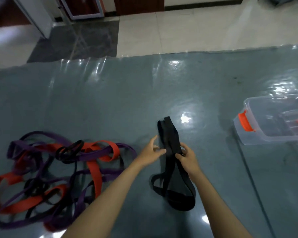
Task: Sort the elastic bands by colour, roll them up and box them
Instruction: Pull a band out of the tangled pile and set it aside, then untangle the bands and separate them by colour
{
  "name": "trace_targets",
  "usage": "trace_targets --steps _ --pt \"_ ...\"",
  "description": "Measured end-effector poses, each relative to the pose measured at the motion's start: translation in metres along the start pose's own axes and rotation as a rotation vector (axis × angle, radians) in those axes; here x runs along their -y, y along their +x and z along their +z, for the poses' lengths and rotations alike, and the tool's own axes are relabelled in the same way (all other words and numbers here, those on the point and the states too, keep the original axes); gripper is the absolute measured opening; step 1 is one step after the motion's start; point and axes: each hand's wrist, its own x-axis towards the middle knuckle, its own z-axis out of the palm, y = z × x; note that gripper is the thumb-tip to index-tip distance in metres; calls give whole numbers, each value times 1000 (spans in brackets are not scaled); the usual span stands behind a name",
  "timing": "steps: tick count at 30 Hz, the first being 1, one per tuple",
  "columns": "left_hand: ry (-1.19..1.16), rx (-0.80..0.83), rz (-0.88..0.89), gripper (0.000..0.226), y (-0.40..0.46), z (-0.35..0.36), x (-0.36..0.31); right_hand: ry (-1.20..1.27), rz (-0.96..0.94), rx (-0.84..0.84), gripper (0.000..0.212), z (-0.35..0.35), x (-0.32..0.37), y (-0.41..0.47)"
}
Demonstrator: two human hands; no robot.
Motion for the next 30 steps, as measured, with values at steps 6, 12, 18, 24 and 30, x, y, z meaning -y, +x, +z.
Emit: trace_targets --steps 6,12,18,24,30 --pt "179 163 -75 48 -26 57 75 -35 85 -67 60 11 -16 4" --pt "274 103 -25 53 -48 66 91 -418 -51 -139 56 4 -11 -24" --pt "435 -170 171 29 -85 18 100 -553 -289 -35 32 25 -3 -53" --pt "664 -371 156 26 -146 -53 147 -599 -216 201 24 94 -15 -81" --pt "644 -462 67 24 -198 -116 215 -693 -173 405 43 183 -28 -112"
